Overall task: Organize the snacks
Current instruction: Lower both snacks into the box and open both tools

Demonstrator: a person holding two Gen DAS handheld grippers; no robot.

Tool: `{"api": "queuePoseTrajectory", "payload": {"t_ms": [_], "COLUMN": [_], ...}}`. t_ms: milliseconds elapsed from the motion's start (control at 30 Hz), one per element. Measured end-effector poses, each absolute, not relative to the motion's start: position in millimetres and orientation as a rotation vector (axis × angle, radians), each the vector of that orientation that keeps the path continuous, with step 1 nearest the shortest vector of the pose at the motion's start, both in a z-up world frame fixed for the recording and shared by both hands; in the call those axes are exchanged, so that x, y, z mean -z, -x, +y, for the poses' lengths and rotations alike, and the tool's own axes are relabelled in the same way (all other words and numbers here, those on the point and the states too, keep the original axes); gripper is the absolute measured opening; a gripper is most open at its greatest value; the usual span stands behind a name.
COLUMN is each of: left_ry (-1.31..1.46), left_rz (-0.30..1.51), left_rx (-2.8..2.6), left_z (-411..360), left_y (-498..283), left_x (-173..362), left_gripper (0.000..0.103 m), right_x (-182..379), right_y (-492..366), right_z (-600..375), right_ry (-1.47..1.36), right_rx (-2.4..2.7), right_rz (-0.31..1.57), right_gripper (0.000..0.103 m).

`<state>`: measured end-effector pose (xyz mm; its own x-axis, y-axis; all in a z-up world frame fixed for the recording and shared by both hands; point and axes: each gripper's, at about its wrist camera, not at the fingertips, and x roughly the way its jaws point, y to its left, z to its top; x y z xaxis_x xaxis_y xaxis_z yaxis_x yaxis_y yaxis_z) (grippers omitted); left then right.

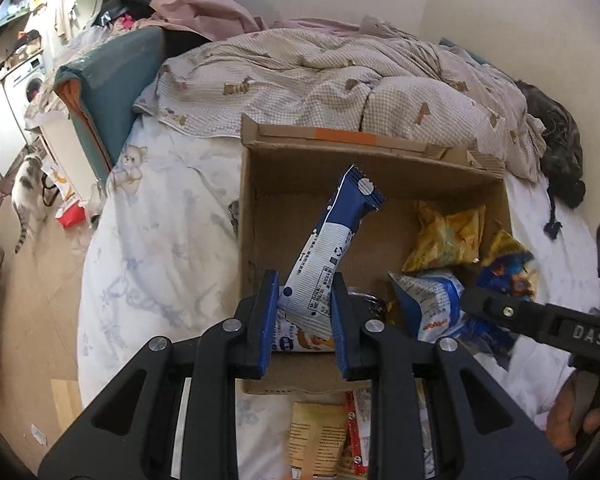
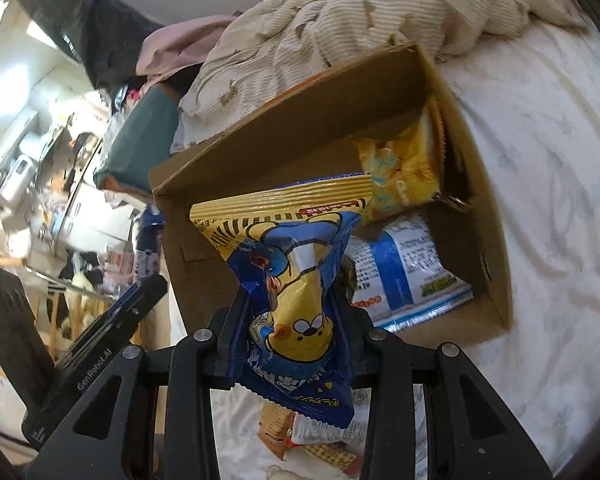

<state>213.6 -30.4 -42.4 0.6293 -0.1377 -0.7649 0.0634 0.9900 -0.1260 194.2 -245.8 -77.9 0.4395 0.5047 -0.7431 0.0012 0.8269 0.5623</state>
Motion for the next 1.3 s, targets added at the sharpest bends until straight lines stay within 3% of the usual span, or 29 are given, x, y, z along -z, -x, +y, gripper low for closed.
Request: {"api": "queuePoseTrajectory", "payload": {"t_ms": [767, 833, 1000, 1033, 1300], "left_ry": [0.062, 0.065, 0.068, 0.074, 0.073], "left_rz": [0.899, 0.903, 0.883, 0.881, 0.885], "left_rx": [0.066, 0.066, 0.064, 0.07, 0.093], "left_z": [-30.4, -30.1, -28.8, -28.6, -30.5], "left_y": [-212.0, -211.5, -209.4, -208.9, -208.0], "left_x": [49.5, 49.9, 45.8, 44.8, 44.3], "left_gripper": [0.026, 0.045, 0.083, 0.088, 0.088], "right_x": [89.8, 89.5, 85.7, 85.2, 88.2], "right_y": [-201.4, -202.2, -201.5, -201.5, -202.9], "right_z": [-230.5, -231.3, -237.0, -237.4, -235.6], "right_ry": [-0.504, -0.515, -0.527, -0.523, -0.511], "right_rx": [-0.33, -0.33, -0.31, -0.304, -0.308], "right_rz": [1.116, 1.115, 1.081, 1.077, 1.099], "right_gripper": [0.041, 0.044, 0.075, 0.076, 0.078]}}
